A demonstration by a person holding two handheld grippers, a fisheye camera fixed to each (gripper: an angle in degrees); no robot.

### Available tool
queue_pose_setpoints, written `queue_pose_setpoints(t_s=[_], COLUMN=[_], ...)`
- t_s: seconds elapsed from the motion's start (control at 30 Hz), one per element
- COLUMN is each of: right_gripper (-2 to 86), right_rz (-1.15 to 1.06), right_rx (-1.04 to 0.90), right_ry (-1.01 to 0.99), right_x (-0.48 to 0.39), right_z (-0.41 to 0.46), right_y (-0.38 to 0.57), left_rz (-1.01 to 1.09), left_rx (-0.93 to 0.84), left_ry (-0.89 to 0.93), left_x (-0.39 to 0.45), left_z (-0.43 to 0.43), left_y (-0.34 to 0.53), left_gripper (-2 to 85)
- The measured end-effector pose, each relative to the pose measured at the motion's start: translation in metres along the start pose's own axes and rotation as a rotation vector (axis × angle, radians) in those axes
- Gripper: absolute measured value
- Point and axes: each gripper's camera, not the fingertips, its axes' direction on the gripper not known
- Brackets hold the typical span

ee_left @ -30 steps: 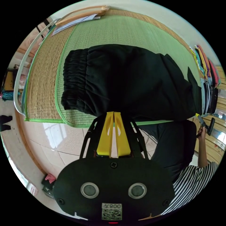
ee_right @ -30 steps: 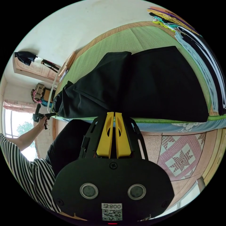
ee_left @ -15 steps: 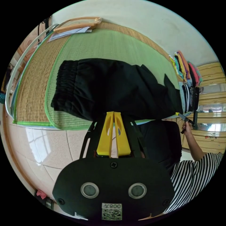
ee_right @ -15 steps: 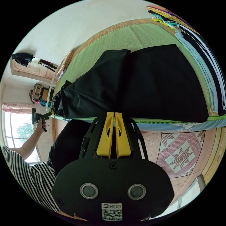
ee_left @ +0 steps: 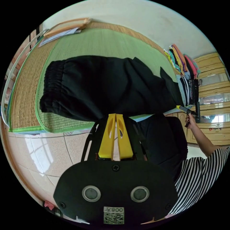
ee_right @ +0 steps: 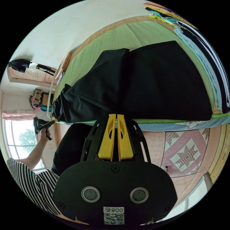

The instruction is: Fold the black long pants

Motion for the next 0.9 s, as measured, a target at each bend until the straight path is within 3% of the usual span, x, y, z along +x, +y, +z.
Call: queue_pose_setpoints(t_s=[0.17, 0.23, 0.47, 0.6, 0.77, 0.9], right_gripper=[0.6, 0.5, 0.5, 0.5, 0.5, 0.6], right_rz=[0.015, 0.018, -0.009, 0.036, 0.034, 0.039], right_rx=[-0.021, -0.044, -0.035, 0.01, 0.035, 0.063], right_ry=[0.005, 0.003, 0.067, -0.004, -0.061, -0.094], right_x=[-0.003, -0.002, -0.006, 0.006, 0.017, 0.02], right_z=[-0.007, -0.012, -0.027, -0.033, -0.043, -0.048], right_y=[-0.008, -0.015, -0.02, -0.017, -0.011, -0.004], left_rz=[0.076, 0.114, 0.101, 0.101, 0.157, 0.234], left_rx=[-0.023, -0.143, -0.129, -0.09, 0.084, 0.082], left_ry=[0.061, -0.051, -0.06, -0.097, -0.003, 0.247], left_x=[0.027, 0.036, 0.048, 0.067, 0.109, 0.158], left_z=[0.011, 0.027, 0.011, -0.007, -0.045, -0.033], left_y=[-0.016, -0.018, -0.023, -0.032, -0.05, -0.094], left_gripper=[0.1, 0.1, 0.1, 0.3, 1.3, 4.4])
